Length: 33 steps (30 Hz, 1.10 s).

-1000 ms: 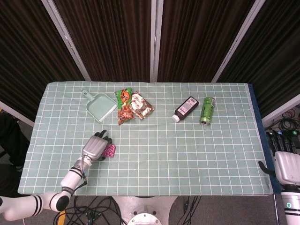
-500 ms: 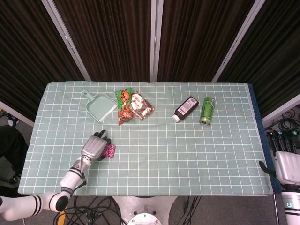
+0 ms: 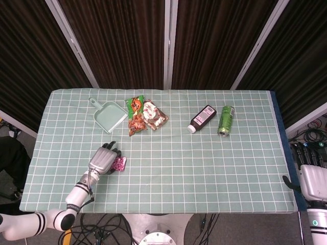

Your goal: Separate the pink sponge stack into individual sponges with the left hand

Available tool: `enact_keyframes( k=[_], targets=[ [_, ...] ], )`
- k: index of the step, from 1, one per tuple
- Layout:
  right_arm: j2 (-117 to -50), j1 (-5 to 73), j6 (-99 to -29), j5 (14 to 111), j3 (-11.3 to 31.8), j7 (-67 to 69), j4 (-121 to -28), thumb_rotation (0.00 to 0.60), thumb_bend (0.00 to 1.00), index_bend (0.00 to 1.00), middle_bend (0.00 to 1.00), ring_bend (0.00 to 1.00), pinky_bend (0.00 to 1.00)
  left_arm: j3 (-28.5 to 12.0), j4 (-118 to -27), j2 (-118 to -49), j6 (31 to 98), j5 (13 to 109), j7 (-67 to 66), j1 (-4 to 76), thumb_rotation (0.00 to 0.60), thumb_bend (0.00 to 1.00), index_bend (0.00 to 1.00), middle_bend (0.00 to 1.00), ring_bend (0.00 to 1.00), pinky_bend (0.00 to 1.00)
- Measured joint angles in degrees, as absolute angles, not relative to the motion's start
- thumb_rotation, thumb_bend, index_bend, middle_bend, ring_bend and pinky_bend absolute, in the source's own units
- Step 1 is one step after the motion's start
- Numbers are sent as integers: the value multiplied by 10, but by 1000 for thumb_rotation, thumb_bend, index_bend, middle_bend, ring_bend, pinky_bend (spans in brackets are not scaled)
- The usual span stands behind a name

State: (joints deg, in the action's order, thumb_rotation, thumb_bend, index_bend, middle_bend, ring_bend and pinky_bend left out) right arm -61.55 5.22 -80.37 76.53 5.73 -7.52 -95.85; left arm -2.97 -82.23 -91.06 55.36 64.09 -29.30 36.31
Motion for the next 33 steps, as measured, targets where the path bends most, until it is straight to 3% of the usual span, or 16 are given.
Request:
enact_keyframes(
  k=[33],
  targets=[
    [-617, 55, -803, 760, 59, -87, -963, 600, 146, 0, 0, 0, 0, -47, -819, -873, 573, 663, -212, 348, 600, 222, 383, 389, 103, 197]
  ],
)
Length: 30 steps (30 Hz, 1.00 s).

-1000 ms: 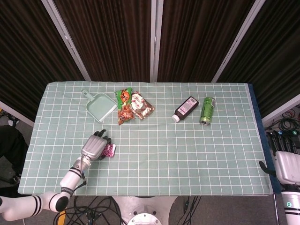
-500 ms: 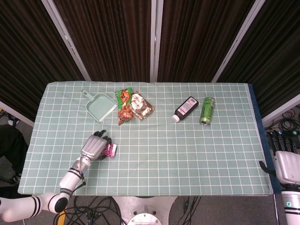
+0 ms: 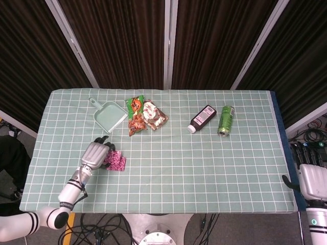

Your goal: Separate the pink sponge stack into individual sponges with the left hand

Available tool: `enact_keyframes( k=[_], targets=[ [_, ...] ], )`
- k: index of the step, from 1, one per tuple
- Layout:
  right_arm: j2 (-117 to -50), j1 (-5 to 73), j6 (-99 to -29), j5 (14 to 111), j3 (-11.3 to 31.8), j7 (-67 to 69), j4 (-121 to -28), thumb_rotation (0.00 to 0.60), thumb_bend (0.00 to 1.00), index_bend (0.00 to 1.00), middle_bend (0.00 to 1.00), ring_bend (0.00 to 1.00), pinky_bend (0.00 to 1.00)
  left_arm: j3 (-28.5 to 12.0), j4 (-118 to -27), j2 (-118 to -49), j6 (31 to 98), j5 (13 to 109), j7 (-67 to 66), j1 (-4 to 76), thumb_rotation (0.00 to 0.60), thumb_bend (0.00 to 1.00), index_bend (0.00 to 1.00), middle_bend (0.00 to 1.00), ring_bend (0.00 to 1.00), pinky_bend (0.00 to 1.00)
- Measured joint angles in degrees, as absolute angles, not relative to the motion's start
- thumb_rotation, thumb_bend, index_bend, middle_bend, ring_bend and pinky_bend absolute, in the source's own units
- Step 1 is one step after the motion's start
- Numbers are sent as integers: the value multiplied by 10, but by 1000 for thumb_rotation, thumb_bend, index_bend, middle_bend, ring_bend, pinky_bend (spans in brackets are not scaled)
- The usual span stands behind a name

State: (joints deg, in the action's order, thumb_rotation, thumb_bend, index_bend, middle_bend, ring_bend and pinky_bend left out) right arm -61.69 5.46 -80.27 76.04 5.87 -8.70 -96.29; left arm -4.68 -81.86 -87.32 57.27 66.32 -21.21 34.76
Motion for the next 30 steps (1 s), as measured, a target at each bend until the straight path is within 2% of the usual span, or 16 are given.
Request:
enact_keyframes(
  k=[7, 14, 16, 18, 21, 30],
  targets=[
    [-618, 56, -803, 762, 58, -99, -969, 600, 149, 0, 0, 0, 0, -58, -783, -859, 580, 658, -179, 339, 600, 223, 384, 389, 103, 194],
    [-621, 58, -804, 763, 57, -111, -976, 600, 148, 0, 0, 0, 0, -56, -709, -873, 569, 659, -132, 328, 600, 219, 380, 385, 103, 183],
    [-621, 59, -804, 762, 58, -112, -976, 600, 148, 0, 0, 0, 0, -53, -696, -878, 570, 667, -121, 324, 600, 203, 344, 357, 103, 175],
    [-622, 59, -804, 762, 57, -113, -976, 600, 148, 0, 0, 0, 0, -50, -686, -883, 571, 676, -106, 321, 600, 170, 247, 275, 90, 158],
    [-621, 59, -804, 763, 57, -113, -975, 600, 147, 0, 0, 0, 0, -47, -674, -887, 566, 687, -85, 318, 600, 143, 164, 179, 61, 143],
    [-623, 60, -801, 763, 56, -106, -967, 600, 146, 0, 0, 0, 0, -45, -687, -879, 574, 712, -64, 312, 600, 132, 145, 169, 53, 141]
  ],
)
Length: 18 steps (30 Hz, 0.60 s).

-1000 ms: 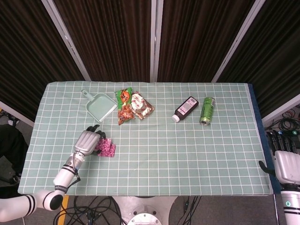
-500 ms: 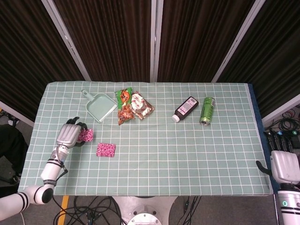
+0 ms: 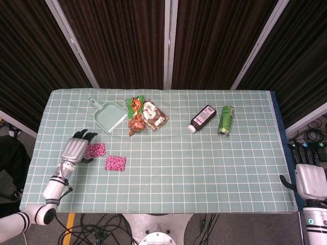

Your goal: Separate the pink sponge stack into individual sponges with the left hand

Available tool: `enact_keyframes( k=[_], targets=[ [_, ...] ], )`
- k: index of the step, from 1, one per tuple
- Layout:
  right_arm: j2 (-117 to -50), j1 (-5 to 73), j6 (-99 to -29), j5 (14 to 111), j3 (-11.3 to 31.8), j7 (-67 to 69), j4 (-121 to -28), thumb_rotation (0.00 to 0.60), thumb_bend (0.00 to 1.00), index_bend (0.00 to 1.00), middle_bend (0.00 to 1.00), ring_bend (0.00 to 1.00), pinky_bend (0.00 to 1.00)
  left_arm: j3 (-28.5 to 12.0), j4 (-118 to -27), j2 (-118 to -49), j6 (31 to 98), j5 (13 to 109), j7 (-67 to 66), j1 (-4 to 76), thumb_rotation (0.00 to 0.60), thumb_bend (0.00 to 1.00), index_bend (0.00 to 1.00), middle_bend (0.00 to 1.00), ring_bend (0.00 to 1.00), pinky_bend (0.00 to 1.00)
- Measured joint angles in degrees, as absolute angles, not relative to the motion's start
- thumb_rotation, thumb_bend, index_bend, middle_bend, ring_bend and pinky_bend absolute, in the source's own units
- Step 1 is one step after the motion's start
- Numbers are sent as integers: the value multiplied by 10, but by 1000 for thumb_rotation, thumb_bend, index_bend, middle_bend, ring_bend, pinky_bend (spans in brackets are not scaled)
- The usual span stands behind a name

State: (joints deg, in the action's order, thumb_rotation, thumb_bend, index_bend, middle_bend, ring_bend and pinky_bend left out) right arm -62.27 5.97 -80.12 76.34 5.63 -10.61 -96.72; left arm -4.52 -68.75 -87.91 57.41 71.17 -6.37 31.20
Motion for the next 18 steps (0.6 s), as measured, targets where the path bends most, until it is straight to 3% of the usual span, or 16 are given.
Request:
enact_keyframes(
  k=[11, 18],
  targets=[
    [-626, 61, -798, 761, 56, -100, -961, 600, 145, 0, 0, 0, 0, -45, -820, -833, 542, 693, -115, 324, 600, 132, 145, 194, 54, 141],
    [-629, 61, -796, 760, 57, -94, -955, 600, 145, 0, 0, 0, 0, -42, -847, -852, 532, 667, -167, 335, 600, 131, 159, 232, 54, 141]
  ],
)
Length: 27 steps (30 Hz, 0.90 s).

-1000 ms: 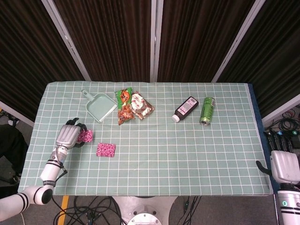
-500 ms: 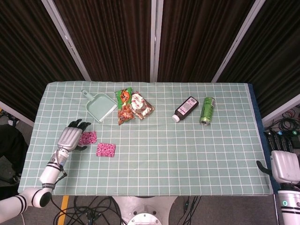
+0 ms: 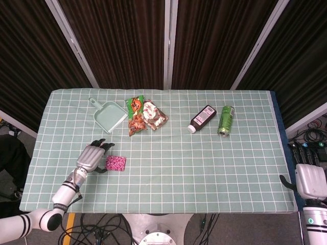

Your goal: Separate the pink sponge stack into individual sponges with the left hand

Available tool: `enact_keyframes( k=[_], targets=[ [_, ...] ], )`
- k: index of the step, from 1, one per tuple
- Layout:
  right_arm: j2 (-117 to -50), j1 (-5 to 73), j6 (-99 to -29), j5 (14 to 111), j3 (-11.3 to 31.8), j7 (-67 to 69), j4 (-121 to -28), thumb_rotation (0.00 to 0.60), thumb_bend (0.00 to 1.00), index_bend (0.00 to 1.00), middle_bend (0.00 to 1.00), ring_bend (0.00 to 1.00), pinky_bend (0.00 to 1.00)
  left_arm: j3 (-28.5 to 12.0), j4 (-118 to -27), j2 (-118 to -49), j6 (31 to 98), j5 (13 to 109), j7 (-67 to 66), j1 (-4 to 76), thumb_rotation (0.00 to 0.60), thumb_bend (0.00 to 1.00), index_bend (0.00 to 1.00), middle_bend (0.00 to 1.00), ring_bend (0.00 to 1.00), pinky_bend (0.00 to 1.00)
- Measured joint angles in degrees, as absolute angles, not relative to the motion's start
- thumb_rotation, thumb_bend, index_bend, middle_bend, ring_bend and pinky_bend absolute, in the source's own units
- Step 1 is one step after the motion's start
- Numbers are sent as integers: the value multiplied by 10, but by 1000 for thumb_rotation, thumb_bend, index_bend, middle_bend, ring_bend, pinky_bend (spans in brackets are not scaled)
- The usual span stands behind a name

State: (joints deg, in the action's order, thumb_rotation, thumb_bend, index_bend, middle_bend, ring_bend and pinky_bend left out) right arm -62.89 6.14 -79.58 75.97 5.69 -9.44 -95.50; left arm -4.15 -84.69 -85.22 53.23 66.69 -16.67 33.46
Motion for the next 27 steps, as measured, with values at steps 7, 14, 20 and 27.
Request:
enact_keyframes(
  k=[7, 14, 20, 27],
  targets=[
    [-630, 62, -792, 759, 57, -82, -948, 600, 146, 0, 0, 0, 0, -36, -841, -896, 533, 654, -206, 343, 600, 133, 162, 245, 53, 141],
    [-629, 60, -791, 759, 58, -66, -938, 600, 146, 0, 0, 0, 0, -32, -823, -921, 547, 650, -226, 344, 600, 137, 187, 261, 54, 141],
    [-630, 60, -790, 760, 58, -64, -934, 600, 145, 0, 0, 0, 0, -35, -818, -919, 556, 649, -232, 343, 600, 139, 228, 281, 54, 137],
    [-630, 62, -789, 760, 57, -70, -937, 600, 145, 0, 0, 0, 0, -34, -816, -915, 554, 642, -237, 342, 600, 145, 272, 296, 55, 136]
  ],
)
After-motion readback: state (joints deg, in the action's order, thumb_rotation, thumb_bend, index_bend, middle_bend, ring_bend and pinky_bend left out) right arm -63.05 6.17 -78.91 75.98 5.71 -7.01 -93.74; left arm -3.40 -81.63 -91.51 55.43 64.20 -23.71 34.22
